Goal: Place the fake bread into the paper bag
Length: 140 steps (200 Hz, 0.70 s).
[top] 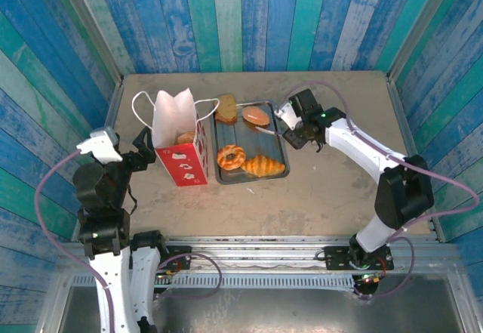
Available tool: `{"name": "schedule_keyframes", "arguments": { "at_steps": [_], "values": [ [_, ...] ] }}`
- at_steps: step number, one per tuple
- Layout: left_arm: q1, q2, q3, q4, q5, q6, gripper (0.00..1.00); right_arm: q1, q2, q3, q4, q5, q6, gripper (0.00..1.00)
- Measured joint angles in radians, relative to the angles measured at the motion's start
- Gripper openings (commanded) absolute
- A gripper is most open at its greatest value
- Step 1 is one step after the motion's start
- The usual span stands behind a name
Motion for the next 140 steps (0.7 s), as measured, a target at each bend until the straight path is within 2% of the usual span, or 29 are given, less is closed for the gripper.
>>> {"name": "schedule_keyframes", "arguments": {
  "at_steps": [74, 140],
  "values": [
    [0.0, 0.011, -0.002, 0.013, -0.029, 0.001, 0.94, 0.0, 0.129, 0.105, 0.017, -0.019, -0.081, 0.68],
    [0.0, 0.013, -0.008, 0.013, -0.06, 0.002, 0.94, 0.0, 0.219, 0.173, 0.035, -0.032, -0.092, 0.68]
  ]
}}
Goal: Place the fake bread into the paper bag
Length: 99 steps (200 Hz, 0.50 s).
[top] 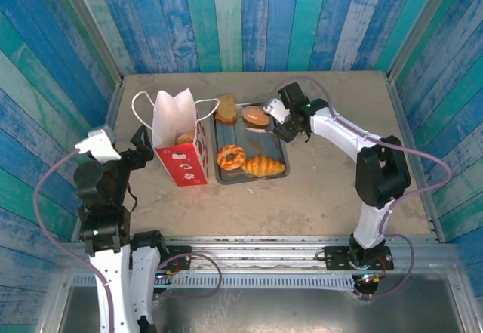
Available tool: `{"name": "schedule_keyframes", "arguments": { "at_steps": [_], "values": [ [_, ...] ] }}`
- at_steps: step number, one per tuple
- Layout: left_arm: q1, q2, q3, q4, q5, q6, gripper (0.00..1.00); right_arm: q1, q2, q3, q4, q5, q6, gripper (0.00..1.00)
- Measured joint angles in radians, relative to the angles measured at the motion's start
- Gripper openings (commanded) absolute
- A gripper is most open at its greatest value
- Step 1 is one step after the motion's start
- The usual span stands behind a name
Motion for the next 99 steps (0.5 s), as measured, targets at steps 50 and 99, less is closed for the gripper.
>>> {"name": "schedule_keyframes", "arguments": {
  "at_steps": [50, 99],
  "values": [
    [0.0, 0.001, 0.0, 0.0, -0.013, 0.003, 0.94, 0.0, 0.06, 0.04, 0.01, -0.003, 0.001, 0.68],
    [0.0, 0.003, -0.001, 0.002, -0.018, 0.003, 0.94, 0.0, 0.099, 0.064, 0.016, -0.007, 0.005, 0.65]
  ]
}}
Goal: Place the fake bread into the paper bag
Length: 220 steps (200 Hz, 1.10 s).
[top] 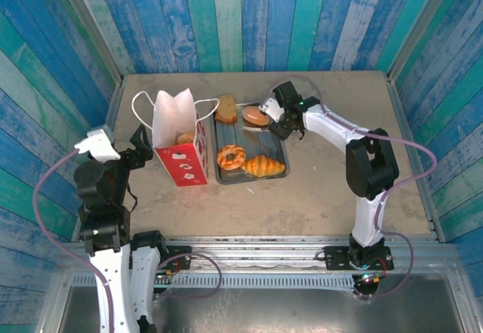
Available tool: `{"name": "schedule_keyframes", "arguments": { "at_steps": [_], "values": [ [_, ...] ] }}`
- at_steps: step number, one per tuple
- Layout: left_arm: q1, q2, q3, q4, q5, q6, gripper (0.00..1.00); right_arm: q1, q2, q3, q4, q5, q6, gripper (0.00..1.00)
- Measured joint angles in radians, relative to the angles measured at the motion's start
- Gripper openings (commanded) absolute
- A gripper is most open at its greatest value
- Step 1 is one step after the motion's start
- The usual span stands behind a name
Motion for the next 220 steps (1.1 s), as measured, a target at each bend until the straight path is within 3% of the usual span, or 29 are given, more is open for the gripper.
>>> {"name": "schedule_keyframes", "arguments": {
  "at_steps": [107, 220],
  "values": [
    [0.0, 0.008, -0.01, 0.006, -0.003, 0.0, 0.94, -0.029, 0.016, 0.01, 0.0, -0.029, 0.047, 0.48],
    [0.0, 0.006, -0.01, 0.004, -0.004, 0.0, 0.94, -0.031, -0.019, 0.003, 0.0, -0.04, 0.101, 0.37]
  ]
}}
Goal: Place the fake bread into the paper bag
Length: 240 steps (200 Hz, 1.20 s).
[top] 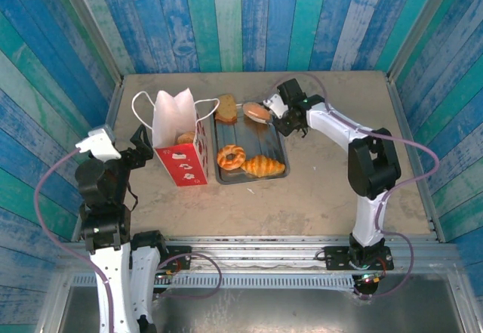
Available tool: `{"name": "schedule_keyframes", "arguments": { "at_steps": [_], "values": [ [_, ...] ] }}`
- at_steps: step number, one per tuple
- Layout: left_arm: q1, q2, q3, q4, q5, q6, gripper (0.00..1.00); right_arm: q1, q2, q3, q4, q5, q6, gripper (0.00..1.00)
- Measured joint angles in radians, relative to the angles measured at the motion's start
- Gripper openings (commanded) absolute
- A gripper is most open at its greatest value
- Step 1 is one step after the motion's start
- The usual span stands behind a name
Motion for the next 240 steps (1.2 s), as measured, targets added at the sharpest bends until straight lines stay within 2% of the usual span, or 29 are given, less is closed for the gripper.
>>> {"name": "schedule_keyframes", "arguments": {
  "at_steps": [64, 159, 240],
  "values": [
    [0.0, -0.003, 0.007, -0.024, -0.042, -0.007, 0.94, 0.0, -0.128, -0.023, -0.027, -0.014, 0.116, 0.36],
    [0.0, 0.009, 0.038, -0.098, -0.093, -0.045, 0.94, 0.003, -0.341, -0.04, -0.187, -0.088, 0.394, 0.35],
    [0.0, 0.046, 0.038, -0.123, -0.07, -0.083, 0.94, 0.029, -0.375, 0.069, -0.354, -0.136, 0.526, 0.35]
  ]
}}
